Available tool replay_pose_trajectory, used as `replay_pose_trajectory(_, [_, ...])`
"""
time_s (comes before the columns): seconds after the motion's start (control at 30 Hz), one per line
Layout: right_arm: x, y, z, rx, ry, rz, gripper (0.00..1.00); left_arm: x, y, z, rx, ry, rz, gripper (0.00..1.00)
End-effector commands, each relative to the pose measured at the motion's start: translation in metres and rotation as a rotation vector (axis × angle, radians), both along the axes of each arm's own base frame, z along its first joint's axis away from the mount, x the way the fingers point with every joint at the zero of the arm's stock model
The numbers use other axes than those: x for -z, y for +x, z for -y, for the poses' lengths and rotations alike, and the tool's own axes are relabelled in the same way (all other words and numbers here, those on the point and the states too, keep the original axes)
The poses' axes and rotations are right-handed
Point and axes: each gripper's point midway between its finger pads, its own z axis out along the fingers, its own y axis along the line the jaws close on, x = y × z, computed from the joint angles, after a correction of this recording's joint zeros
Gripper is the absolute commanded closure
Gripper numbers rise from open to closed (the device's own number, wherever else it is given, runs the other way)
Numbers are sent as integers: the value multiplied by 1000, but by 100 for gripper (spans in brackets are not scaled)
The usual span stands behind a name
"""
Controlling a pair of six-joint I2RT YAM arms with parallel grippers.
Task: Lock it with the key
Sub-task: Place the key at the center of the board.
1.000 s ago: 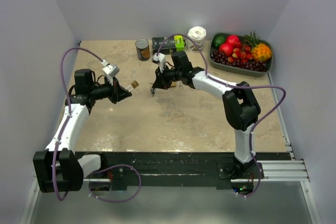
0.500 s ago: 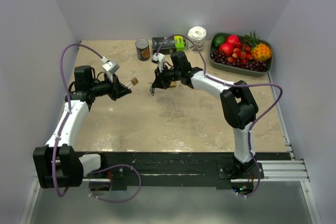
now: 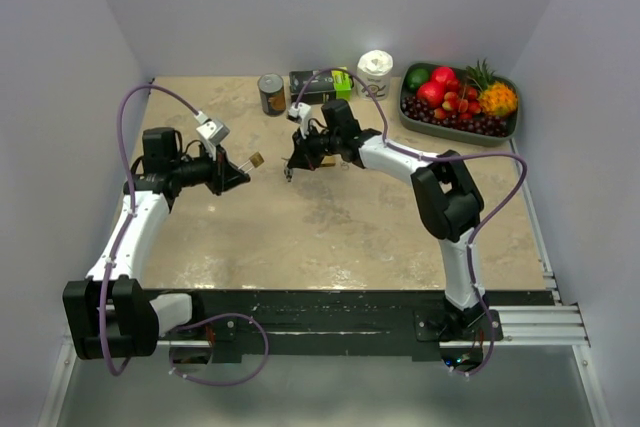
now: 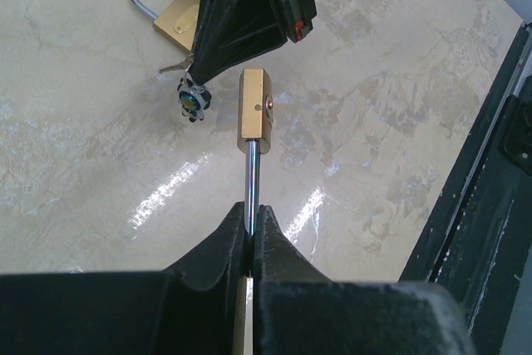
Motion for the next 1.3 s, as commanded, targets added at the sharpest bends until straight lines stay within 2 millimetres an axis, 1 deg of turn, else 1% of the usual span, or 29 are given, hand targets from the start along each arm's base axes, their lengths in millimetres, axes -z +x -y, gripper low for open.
replay_pose_trajectory(0.0, [-24,16,-9,24,41,75,100,-16,0,-1,30,20,90,100])
replay_pose_trajectory(0.1, [-20,18,-8,26,30,86,100,-13,-2,-1,36,23,90,100])
replay_pose_trajectory(0.37, [1,24,-3,29,-24,99,100,-10,-8,-1,48,36,92,100])
replay_pose_trajectory(0.57, [13,35,4,53,-44,97,100,-6,-12,-1,47,32,83,100])
replay_pose_trajectory(0.77, [16,55,11,96,-52,105,100,-5,-12,-1,36,28,79,100])
replay_pose_trajectory(0.8, [21,58,14,106,-59,101,100,-4,-12,-1,32,26,76,100])
replay_pose_trajectory(0.83, [19,62,13,112,-59,109,100,-4,-12,-1,26,19,72,100])
replay_pose_trajectory(0.87, [20,64,13,116,-61,110,100,-2,-12,-1,22,16,65,100])
replay_pose_trajectory(1.2, [33,79,12,139,-80,111,100,3,-13,-1,4,7,53,100])
replay_pose_trajectory(1.27, [32,83,12,149,-81,116,100,4,-13,-1,3,6,53,100])
